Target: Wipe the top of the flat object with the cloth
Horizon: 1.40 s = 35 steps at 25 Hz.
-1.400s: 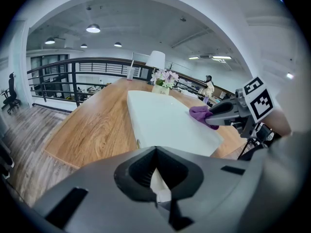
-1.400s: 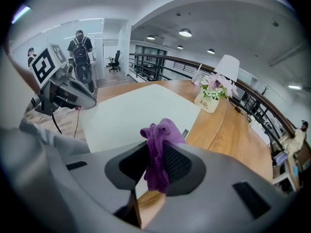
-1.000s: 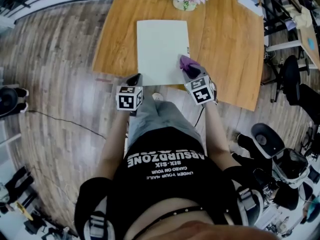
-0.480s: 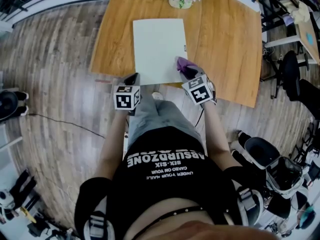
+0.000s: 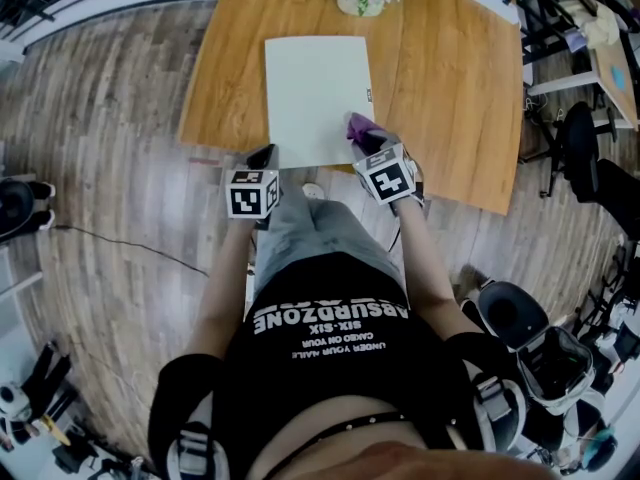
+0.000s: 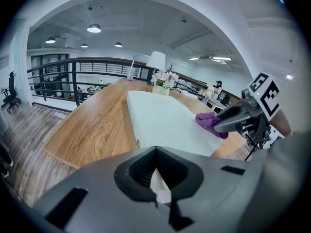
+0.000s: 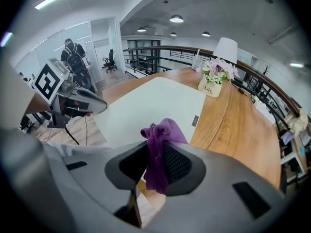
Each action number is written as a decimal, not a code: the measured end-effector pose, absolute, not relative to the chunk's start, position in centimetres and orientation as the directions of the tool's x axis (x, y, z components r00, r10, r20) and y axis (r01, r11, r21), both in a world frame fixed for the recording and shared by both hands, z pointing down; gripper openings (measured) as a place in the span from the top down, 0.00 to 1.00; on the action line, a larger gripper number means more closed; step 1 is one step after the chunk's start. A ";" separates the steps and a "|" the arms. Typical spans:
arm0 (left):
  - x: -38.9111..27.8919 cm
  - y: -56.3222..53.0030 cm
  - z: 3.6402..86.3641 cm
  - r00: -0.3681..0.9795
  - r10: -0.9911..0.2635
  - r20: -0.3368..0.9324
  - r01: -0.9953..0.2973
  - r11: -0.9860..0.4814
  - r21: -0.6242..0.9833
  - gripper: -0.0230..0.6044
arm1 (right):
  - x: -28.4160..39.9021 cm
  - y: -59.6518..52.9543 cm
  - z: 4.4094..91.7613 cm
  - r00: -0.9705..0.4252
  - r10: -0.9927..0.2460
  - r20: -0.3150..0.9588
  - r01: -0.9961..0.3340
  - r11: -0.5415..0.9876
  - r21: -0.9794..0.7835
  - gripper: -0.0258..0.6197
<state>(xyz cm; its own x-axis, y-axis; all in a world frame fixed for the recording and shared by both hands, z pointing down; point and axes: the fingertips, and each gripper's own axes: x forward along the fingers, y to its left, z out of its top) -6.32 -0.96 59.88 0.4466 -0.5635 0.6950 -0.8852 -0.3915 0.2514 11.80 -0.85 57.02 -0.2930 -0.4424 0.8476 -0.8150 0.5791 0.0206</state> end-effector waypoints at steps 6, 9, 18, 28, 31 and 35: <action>-6.3 -1.0 60.0 0.443 -0.570 0.692 -0.889 -0.382 0.254 0.94 | 10.2 -0.7 57.1 -0.313 -0.430 0.847 -0.802 0.598 0.007 0.81; -6.3 -1.1 60.1 0.439 -0.576 0.690 -0.891 -0.376 0.253 0.94 | 9.1 -0.6 57.3 -0.326 -0.424 0.845 -0.786 0.619 0.007 0.81; -6.2 -1.2 60.1 0.433 -0.582 0.688 -0.897 -0.350 0.269 0.94 | 5.3 -0.1 57.4 -0.387 -0.387 0.837 -0.704 0.710 0.003 0.81; -6.3 -1.2 60.0 0.435 -0.581 0.688 -0.897 -0.349 0.273 0.94 | 2.0 0.4 57.3 -0.439 -0.349 0.828 -0.631 0.776 -0.007 0.81; -6.2 -1.2 60.0 0.437 -0.578 0.689 -0.895 -0.351 0.274 0.94 | 0.9 0.7 57.3 -0.467 -0.327 0.821 -0.593 0.805 -0.017 0.81; -6.3 -1.2 59.9 0.439 -0.578 0.688 -0.895 -0.353 0.275 0.94 | -1.0 1.2 57.2 -0.499 -0.301 0.813 -0.549 0.835 -0.028 0.81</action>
